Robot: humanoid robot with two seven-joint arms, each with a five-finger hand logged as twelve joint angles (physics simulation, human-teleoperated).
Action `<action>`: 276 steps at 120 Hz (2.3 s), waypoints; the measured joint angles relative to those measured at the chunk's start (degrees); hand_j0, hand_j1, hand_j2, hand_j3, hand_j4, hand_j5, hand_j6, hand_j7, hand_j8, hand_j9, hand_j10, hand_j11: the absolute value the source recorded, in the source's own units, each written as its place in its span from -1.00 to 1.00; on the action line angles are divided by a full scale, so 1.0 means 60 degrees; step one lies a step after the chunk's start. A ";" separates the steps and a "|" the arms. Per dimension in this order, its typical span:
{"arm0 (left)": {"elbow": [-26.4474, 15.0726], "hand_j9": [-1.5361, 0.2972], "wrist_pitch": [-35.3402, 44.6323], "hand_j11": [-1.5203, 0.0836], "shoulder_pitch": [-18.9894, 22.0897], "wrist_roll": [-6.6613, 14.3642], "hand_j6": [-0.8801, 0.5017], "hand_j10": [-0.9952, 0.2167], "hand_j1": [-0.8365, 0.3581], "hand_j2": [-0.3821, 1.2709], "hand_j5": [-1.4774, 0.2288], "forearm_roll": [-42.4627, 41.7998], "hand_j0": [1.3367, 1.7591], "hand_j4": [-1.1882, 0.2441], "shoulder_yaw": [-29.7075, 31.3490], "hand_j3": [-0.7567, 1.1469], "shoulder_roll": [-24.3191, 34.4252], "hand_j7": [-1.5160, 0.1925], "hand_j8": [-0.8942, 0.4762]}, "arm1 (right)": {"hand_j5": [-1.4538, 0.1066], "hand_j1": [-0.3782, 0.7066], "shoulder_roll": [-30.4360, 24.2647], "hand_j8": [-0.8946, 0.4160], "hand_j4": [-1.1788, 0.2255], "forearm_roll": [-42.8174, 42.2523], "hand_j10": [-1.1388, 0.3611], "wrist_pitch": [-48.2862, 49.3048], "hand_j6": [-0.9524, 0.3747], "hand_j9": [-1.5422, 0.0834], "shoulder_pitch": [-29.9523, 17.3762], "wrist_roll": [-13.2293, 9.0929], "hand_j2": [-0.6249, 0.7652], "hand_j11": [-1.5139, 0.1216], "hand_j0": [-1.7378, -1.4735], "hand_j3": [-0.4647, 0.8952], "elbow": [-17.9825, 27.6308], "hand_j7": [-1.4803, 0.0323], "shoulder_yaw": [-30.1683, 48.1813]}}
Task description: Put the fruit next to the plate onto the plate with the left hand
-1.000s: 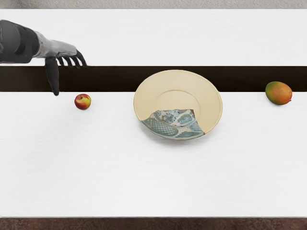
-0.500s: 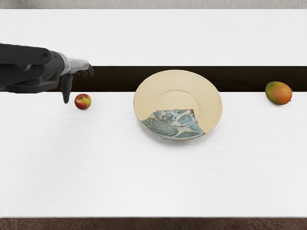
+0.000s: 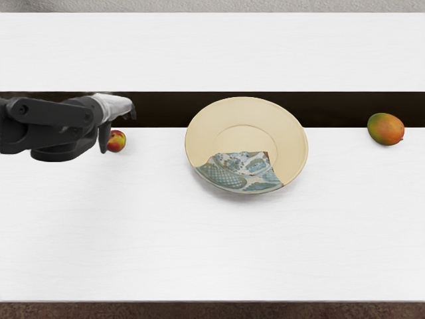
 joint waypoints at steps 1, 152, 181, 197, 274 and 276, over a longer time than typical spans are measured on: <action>0.0018 0.24 0.0007 0.40 0.0023 -0.0001 -0.17 0.13 0.37 -0.46 0.26 0.0001 0.52 0.23 0.0001 -0.20 -0.0016 0.31 -0.15 | 0.81 -0.88 0.0000 0.32 0.63 0.0000 0.48 0.0000 0.39 0.85 0.0000 0.0000 -0.11 0.80 -0.40 -0.32 0.0000 0.90 0.0000; 0.1891 0.12 0.0566 0.27 0.1647 -0.0062 -0.29 0.00 0.21 -0.44 0.14 0.0746 0.52 0.12 0.0080 -0.20 -0.1047 0.18 -0.26 | 0.81 -0.88 0.0000 0.32 0.63 0.0000 0.48 0.0005 0.39 0.85 0.0000 0.0000 -0.11 0.80 -0.40 -0.32 0.0000 0.90 0.0000; 0.1995 0.07 0.0558 0.20 0.1663 -0.0087 -0.35 -0.06 0.14 -0.41 0.08 0.0744 0.52 0.06 0.0101 -0.20 -0.1033 0.12 -0.32 | 0.81 -0.88 0.0000 0.32 0.63 0.0000 0.48 0.0002 0.39 0.85 0.0000 0.0000 -0.11 0.80 -0.40 -0.32 0.0000 0.90 0.0000; 0.1970 0.03 0.0673 0.16 0.1684 -0.0085 -0.38 -0.11 0.10 -0.39 0.04 0.0745 0.52 0.03 0.0104 -0.20 -0.1047 0.08 -0.36 | 0.81 -0.88 0.0000 0.32 0.63 0.0000 0.48 0.0001 0.39 0.85 0.0000 0.0000 -0.11 0.80 -0.40 -0.32 0.0000 0.90 0.0000; 0.1986 -0.13 0.1425 -0.02 0.1838 -0.0079 -0.44 -0.28 -0.04 -0.19 -0.11 0.0740 0.52 -0.14 0.0401 -0.20 -0.1127 -0.08 -0.44 | 0.81 -0.88 0.0000 0.32 0.63 0.0000 0.48 -0.0003 0.39 0.85 0.0000 0.0000 -0.11 0.80 -0.40 -0.32 0.0000 0.90 0.0000; 0.1990 -0.13 0.1428 -0.03 0.1848 -0.0077 -0.44 -0.29 -0.05 -0.19 -0.12 0.0742 0.52 -0.15 0.0405 -0.20 -0.1133 -0.09 -0.42 | 0.81 -0.88 0.0000 0.32 0.63 0.0000 0.48 -0.0003 0.39 0.85 0.0000 0.0000 -0.11 0.80 -0.40 -0.32 0.0000 0.90 0.0000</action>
